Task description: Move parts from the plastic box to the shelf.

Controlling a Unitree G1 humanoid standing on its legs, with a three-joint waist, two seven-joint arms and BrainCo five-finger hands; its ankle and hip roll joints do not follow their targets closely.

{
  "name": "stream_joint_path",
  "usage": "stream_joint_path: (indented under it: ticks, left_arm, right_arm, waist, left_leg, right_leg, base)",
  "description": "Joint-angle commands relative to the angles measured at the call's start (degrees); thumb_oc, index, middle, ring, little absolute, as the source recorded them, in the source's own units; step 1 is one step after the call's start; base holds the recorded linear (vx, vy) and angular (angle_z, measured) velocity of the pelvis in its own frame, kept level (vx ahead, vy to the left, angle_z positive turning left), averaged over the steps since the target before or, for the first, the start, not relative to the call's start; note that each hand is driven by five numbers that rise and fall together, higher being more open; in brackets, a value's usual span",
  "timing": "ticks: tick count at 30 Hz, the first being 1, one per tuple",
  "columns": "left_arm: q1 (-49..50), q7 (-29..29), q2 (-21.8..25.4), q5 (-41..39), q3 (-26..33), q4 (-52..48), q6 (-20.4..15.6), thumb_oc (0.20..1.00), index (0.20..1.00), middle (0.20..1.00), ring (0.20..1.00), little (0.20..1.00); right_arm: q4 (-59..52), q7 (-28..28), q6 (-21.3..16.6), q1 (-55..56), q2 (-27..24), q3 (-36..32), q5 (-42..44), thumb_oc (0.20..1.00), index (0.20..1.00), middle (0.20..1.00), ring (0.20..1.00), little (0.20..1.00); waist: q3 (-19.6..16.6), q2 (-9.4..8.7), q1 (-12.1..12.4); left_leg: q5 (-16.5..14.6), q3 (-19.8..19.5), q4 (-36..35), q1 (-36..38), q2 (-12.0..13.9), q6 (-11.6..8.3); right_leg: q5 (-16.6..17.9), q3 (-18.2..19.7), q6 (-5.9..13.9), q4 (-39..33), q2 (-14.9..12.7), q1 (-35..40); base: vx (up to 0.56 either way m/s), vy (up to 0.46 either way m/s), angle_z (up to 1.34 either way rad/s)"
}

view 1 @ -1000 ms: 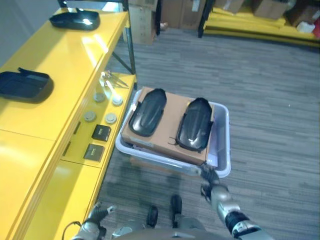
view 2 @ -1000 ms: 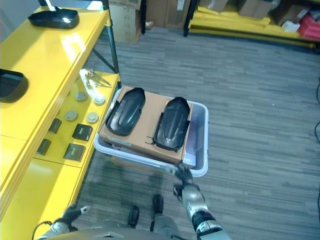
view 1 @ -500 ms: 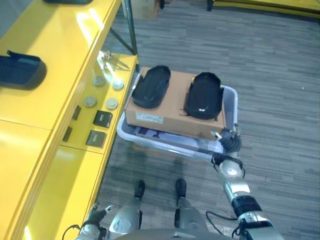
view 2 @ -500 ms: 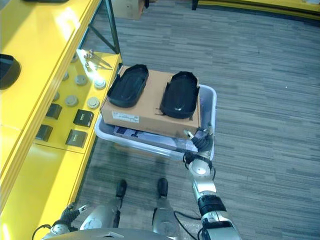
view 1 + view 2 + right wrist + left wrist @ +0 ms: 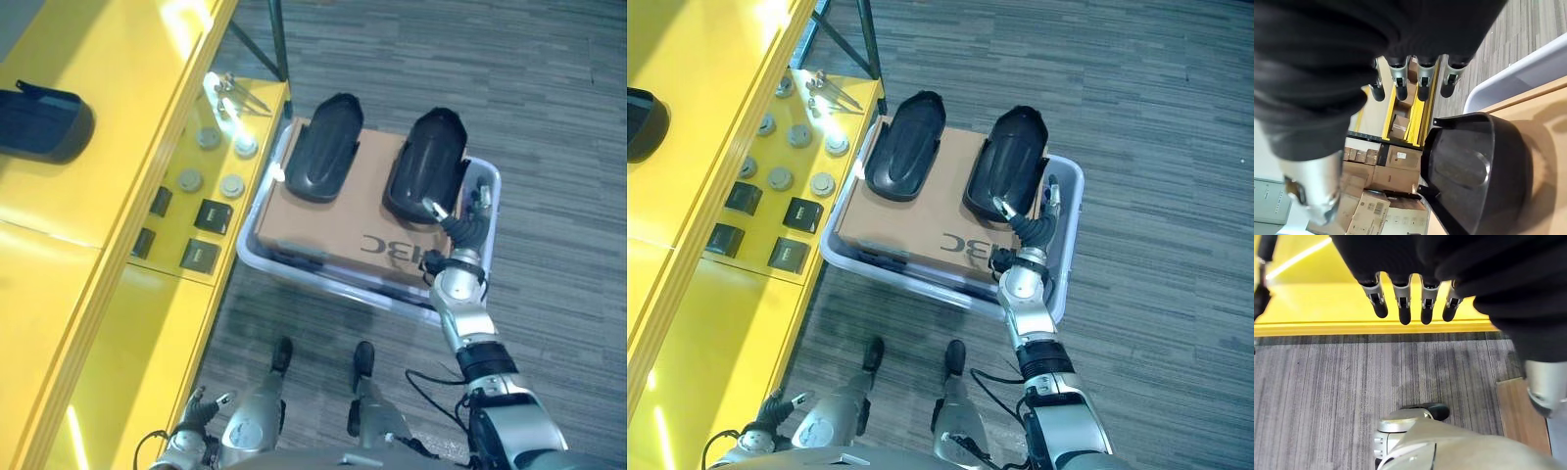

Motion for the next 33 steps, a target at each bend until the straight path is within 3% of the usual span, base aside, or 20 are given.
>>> stream_joint_path:
  ticks: [1, 9, 14, 15, 18, 24, 29, 33]
  left_arm:
    - [-3.53, 1.35, -0.31, -1.14, -1.20, 3.74, -0.63, 1.000, 1.000, 1.000, 1.000, 1.000]
    - [-3.68, 1.74, 0.02, -0.96, -1.03, 3.08, -0.92, 1.000, 1.000, 1.000, 1.000, 1.000]
    - [-3.91, 1.45, 0.49, -0.36, -1.35, 2.92, -1.10, 1.000, 1.000, 1.000, 1.000, 1.000]
    - [-4.06, 1.21, 1.12, -0.18, -2.63, 2.78, -1.21, 1.000, 1.000, 1.000, 1.000, 1.000]
    - [-4.75, 1.06, 1.36, -0.22, -3.68, 3.26, -1.12, 1.000, 1.000, 1.000, 1.000, 1.000]
    - [-6.12, 0.90, 1.42, -1.59, -6.53, 4.13, -0.92, 1.000, 1.000, 1.000, 1.000, 1.000]
    - [-7.31, 1.07, 1.00, -2.45, -8.35, 3.35, -0.91, 1.000, 1.000, 1.000, 1.000, 1.000]
    - [-8.20, 1.20, 0.89, -3.42, -9.04, 2.32, -0.82, 1.000, 1.000, 1.000, 1.000, 1.000]
  right_arm:
    - [-4.77, 0.87, -3.27, 2.48, -0.54, -1.37, -0.80, 1.000, 1.000, 1.000, 1.000, 1.000]
    - [-3.56, -0.31, -2.81, 3.81, -0.92, -2.65, -1.74, 1.000, 1.000, 1.000, 1.000, 1.000]
    - [2.05, -1.50, -1.34, -0.93, -4.59, -3.50, -2.55, 1.000, 1.000, 1.000, 1.000, 1.000]
    - [8.70, -2.58, -0.06, -6.79, -8.95, -2.39, -2.32, 1.000, 1.000, 1.000, 1.000, 1.000]
    - [15.63, -3.55, 0.54, -13.95, -13.70, -0.36, -1.97, 1.000, 1.000, 1.000, 1.000, 1.000]
    - [36.79, -2.31, 4.41, -30.70, -24.28, 9.91, -1.06, 1.000, 1.000, 1.000, 1.000, 1.000]
    - [48.92, 0.63, 6.81, -37.51, -27.99, 16.09, -0.97, 1.000, 1.000, 1.000, 1.000, 1.000]
    - [54.39, 3.54, 8.72, -39.47, -28.32, 17.32, 0.86, 1.000, 1.000, 1.000, 1.000, 1.000]
  waist:
    - [-1.77, -0.91, 0.44]
    - [-1.85, -0.67, -0.24]
    - [-1.62, -0.40, 0.34]
    - [-0.78, -0.29, 1.25]
    - [0.07, -0.11, 1.73]
    - [2.08, 0.01, 3.55]
    - [3.05, 0.40, 4.32]
    - [3.80, 0.58, 4.97]
  left_leg:
    - [-3.06, -3.97, -1.05, 1.38, 1.95, -0.32]
    - [-3.26, -3.87, -1.05, 1.75, 2.08, -0.37]
    - [-3.03, -4.05, -1.05, 0.91, 1.98, -0.50]
    - [-2.45, -4.42, -1.05, -0.41, 1.62, -0.72]
    - [-1.83, -4.73, -1.05, -2.00, 1.41, -0.99]
    - [0.01, -5.36, -1.05, -6.22, 0.79, -1.81]
    - [0.96, -6.33, -1.05, -8.53, 0.23, -2.08]
    - [1.43, -6.96, -1.05, -9.75, 0.08, -2.16]
  right_leg:
    - [-7.43, -0.04, 4.27, -0.21, -2.60, 6.37]
    - [-7.70, -0.03, 4.33, -0.21, -2.67, 6.46]
    - [-7.49, -0.37, 4.42, -0.21, -2.84, 5.89]
    - [-6.96, -0.66, 4.51, -0.21, -2.90, 4.76]
    - [-6.36, -0.92, 4.52, -0.21, -2.89, 3.28]
    - [-4.88, -1.51, 4.73, -0.21, -3.04, -0.36]
    - [-4.34, -1.87, 4.92, -0.21, -3.31, -1.95]
    - [-4.03, -2.09, 4.94, -0.21, -3.47, -2.78]
  base:
    - [0.00, 0.000, 0.00]
    - [0.00, 0.000, 0.00]
    - [-0.02, 0.000, 0.01]
    - [-0.07, 0.002, 0.04]
    - [-0.07, 0.003, 0.11]
    - [-0.04, 0.017, 0.11]
    - [0.00, 0.006, 0.10]
    - [0.00, -0.003, 0.11]
